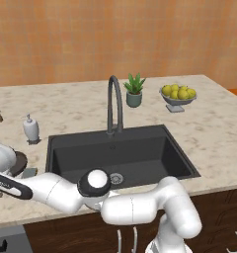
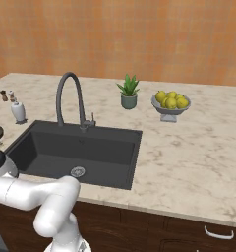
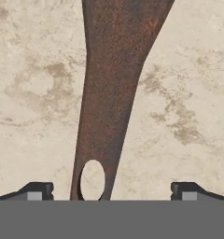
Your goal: Pick the pan and sponge and place them into the sink. Then turn on the water.
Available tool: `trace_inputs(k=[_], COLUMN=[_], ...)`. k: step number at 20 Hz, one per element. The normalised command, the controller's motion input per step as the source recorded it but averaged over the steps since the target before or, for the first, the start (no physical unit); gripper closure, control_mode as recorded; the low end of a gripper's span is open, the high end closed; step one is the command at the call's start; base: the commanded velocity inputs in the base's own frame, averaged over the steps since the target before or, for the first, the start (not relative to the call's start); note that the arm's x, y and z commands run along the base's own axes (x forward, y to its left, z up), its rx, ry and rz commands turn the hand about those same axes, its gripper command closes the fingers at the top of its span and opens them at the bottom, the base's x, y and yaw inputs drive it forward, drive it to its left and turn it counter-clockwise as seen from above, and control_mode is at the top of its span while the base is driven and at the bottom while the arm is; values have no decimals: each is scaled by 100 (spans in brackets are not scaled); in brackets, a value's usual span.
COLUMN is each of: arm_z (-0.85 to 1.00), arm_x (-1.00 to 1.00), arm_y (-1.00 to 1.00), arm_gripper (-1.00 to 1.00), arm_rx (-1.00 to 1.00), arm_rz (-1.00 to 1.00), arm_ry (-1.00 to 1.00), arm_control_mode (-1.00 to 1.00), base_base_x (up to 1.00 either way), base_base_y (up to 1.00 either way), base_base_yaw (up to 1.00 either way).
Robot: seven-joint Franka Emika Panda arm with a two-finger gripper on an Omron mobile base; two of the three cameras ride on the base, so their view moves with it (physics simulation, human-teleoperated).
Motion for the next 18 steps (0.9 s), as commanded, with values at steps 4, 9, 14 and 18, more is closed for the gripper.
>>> trace_inputs(k=[4,9,14,18], arm_z=[0,0,0,0], arm_x=[11,1,9,26], arm_y=[21,22,24,12], arm_gripper=[-100,-100,-100,-100], arm_rx=[-8,-9,-9,-9], arm_rz=[5,1,0,0], arm_ry=[0,0,0,0], arm_control_mode=[-100,-100,-100,-100], base_base_x=[0,0,0,0], base_base_y=[0,0,0,0], base_base_yaw=[0,0,0,0])
